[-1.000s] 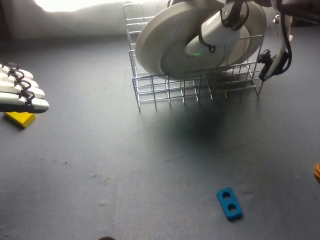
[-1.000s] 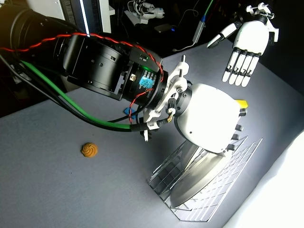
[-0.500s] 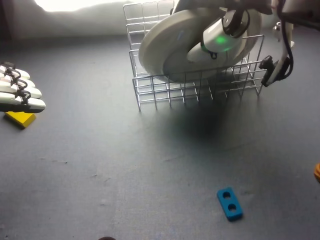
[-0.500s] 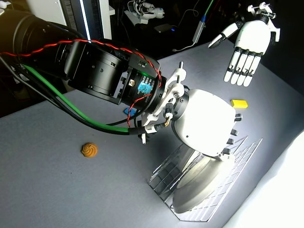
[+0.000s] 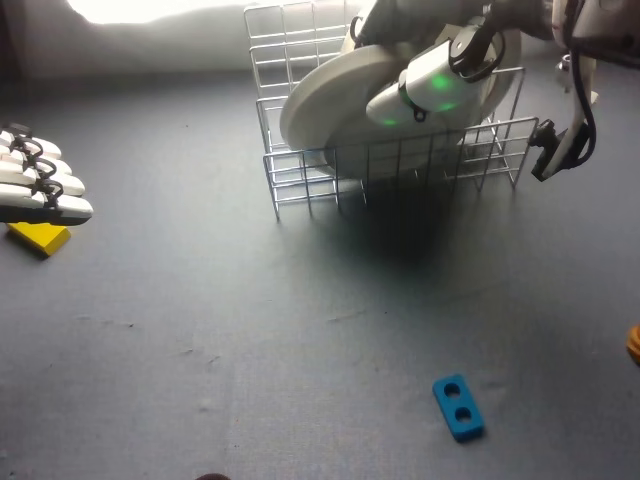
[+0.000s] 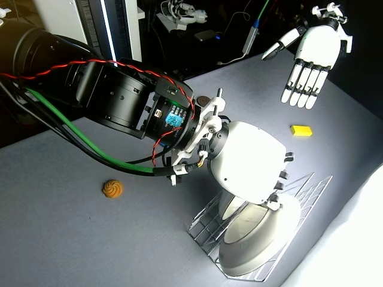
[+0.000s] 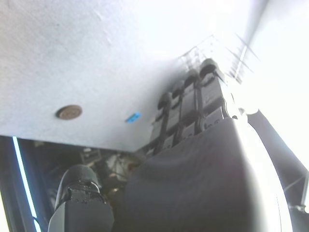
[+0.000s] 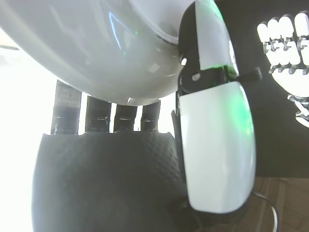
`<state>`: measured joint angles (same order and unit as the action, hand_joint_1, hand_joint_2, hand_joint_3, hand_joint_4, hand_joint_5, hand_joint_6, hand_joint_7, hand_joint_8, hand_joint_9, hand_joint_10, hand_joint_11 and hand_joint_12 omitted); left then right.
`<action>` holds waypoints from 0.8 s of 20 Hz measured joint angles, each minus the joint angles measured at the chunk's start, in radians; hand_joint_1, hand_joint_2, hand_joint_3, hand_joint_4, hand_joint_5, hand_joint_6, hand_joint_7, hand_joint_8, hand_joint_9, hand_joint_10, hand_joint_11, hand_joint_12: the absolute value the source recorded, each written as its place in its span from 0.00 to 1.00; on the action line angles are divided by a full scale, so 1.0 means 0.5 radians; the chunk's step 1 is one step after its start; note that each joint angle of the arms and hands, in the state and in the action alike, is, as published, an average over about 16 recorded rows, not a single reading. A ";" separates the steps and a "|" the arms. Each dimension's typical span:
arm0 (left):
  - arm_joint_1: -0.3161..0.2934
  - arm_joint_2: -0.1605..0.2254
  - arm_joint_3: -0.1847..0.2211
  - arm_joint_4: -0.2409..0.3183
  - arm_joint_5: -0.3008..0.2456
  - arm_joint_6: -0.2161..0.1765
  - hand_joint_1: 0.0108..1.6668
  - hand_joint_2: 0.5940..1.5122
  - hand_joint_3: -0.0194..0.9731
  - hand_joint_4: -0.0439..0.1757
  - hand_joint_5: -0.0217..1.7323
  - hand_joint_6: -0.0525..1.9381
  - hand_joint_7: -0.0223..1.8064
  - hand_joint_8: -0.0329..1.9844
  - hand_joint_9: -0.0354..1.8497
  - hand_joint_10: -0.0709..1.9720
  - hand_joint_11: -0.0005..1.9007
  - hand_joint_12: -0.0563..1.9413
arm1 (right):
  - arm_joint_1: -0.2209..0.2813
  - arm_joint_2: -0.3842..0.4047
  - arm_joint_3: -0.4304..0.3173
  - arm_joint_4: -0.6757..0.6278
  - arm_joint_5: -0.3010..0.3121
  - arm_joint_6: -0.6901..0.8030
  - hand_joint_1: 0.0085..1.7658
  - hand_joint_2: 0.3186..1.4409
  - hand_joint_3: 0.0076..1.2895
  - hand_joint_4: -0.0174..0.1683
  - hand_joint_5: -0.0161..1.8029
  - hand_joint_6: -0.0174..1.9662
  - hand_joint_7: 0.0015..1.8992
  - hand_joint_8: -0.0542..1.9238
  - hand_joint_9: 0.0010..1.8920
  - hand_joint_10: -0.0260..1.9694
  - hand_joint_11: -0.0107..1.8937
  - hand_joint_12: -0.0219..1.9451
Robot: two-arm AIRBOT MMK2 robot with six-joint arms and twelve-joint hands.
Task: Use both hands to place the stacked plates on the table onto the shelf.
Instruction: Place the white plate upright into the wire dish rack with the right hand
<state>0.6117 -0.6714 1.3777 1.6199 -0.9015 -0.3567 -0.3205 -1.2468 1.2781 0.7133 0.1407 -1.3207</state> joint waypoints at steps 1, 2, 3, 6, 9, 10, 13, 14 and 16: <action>-0.001 0.000 0.000 0.000 0.000 -0.001 0.00 0.45 0.04 0.20 0.02 0.03 0.02 0.02 0.03 0.04 0.01 0.03 | -0.002 0.001 0.000 0.000 0.003 0.000 0.65 0.62 0.01 0.07 0.53 0.29 0.58 0.09 0.57 0.09 0.33 0.61; -0.002 0.000 -0.001 0.000 -0.001 -0.002 0.00 0.45 0.04 0.20 0.02 0.03 0.02 0.02 0.03 0.04 0.01 0.03 | -0.004 0.002 0.000 0.000 0.005 0.000 0.64 0.63 0.01 0.07 0.53 0.26 0.58 0.07 0.56 0.09 0.32 0.61; -0.003 0.000 -0.001 -0.001 -0.002 -0.003 0.00 0.45 0.04 0.20 0.02 0.03 0.02 0.02 0.03 0.04 0.01 0.03 | -0.005 0.004 0.000 0.000 0.007 0.000 0.63 0.63 0.01 0.07 0.53 0.23 0.57 0.05 0.56 0.07 0.32 0.61; -0.007 0.000 -0.002 -0.005 -0.007 -0.003 0.00 0.45 0.04 0.20 0.03 0.03 0.02 0.02 0.03 0.04 0.01 0.03 | -0.006 0.008 -0.002 0.001 0.013 0.000 0.61 0.65 0.01 0.07 0.53 0.14 0.57 0.03 0.56 0.03 0.30 0.61; -0.012 0.000 -0.003 -0.009 -0.017 -0.004 0.00 0.45 0.04 0.20 0.03 0.03 0.02 0.02 0.03 0.04 0.01 0.03 | -0.006 0.014 -0.006 0.001 0.017 0.000 0.59 0.66 0.01 0.07 0.53 0.06 0.56 0.03 0.55 0.03 0.29 0.61; -0.015 0.000 -0.003 -0.011 -0.022 -0.005 0.00 0.45 0.04 0.20 0.03 0.03 0.02 0.02 0.03 0.04 0.01 0.03 | -0.006 0.016 -0.007 0.001 0.018 0.000 0.59 0.66 0.01 0.07 0.53 0.05 0.56 0.03 0.55 0.02 0.29 0.61; -0.024 0.000 -0.007 -0.019 -0.044 -0.006 0.00 0.45 0.04 0.20 0.03 0.03 0.02 0.02 0.03 0.04 0.01 0.03 | -0.007 0.021 -0.013 0.001 0.018 0.000 0.58 0.66 0.01 0.07 0.52 0.03 0.55 0.03 0.54 0.02 0.28 0.61; -0.028 0.000 -0.008 -0.022 -0.053 -0.006 0.00 0.45 0.04 0.20 0.03 0.03 0.02 0.02 0.03 0.04 0.01 0.03 | -0.009 0.023 -0.015 0.001 0.018 0.000 0.57 0.66 0.01 0.07 0.52 0.02 0.54 0.03 0.53 0.02 0.27 0.61; -0.034 0.000 -0.011 -0.028 -0.072 -0.007 0.00 0.45 0.04 0.20 0.02 0.03 0.02 0.02 0.03 0.04 0.01 0.03 | -0.011 0.025 -0.019 0.001 0.017 0.000 0.57 0.65 0.01 0.07 0.51 0.02 0.53 0.03 0.52 0.02 0.26 0.61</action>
<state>0.5945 -0.6716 1.3721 1.6061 -0.9374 -0.3601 -0.3261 -1.2341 1.2686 0.7136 0.1490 -1.3208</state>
